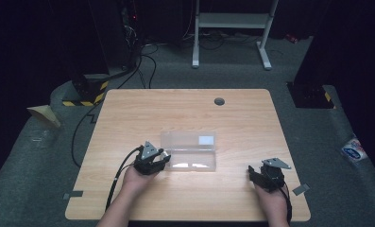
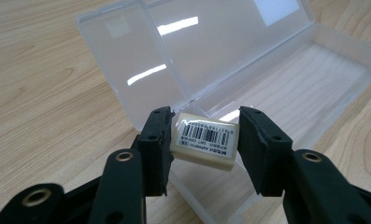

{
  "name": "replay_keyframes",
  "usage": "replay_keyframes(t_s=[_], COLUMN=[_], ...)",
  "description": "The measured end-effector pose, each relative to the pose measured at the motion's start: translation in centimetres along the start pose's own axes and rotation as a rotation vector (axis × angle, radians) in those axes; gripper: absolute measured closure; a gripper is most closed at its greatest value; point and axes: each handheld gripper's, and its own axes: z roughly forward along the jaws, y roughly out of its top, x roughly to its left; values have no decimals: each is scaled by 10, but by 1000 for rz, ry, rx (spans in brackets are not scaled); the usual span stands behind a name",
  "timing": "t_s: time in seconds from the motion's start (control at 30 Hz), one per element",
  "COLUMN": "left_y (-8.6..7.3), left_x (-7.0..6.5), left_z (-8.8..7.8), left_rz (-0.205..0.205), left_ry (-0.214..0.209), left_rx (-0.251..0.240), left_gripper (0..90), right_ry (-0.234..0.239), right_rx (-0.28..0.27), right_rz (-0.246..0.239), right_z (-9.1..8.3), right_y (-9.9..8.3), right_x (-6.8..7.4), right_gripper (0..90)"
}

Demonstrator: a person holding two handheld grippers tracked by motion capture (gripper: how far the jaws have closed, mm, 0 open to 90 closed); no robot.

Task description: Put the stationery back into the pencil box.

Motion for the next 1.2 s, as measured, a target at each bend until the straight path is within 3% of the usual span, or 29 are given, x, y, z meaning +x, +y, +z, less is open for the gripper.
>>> replay_keyframes(t_s=[0.33,0.43,0.53,0.87,1.2], left_y=[-1,0,1,3,4], left_x=[-1,-1,0,1,6], left_z=[3,3,3,-2,-9], left_rz=[7,-13,-33,-26,-73], left_ry=[9,16,18,23,11], left_rx=[8,-9,-16,-40,-50], left_gripper=[548,474,468,460,441], right_ry=[0,0,0,-1,0], right_rx=[0,0,0,0,0], right_rz=[1,1,0,1,1], right_z=[0,0,0,0,0], right_y=[0,0,0,0,0], right_x=[0,0,0,1,0], right_gripper=[367,368,369,369,369])
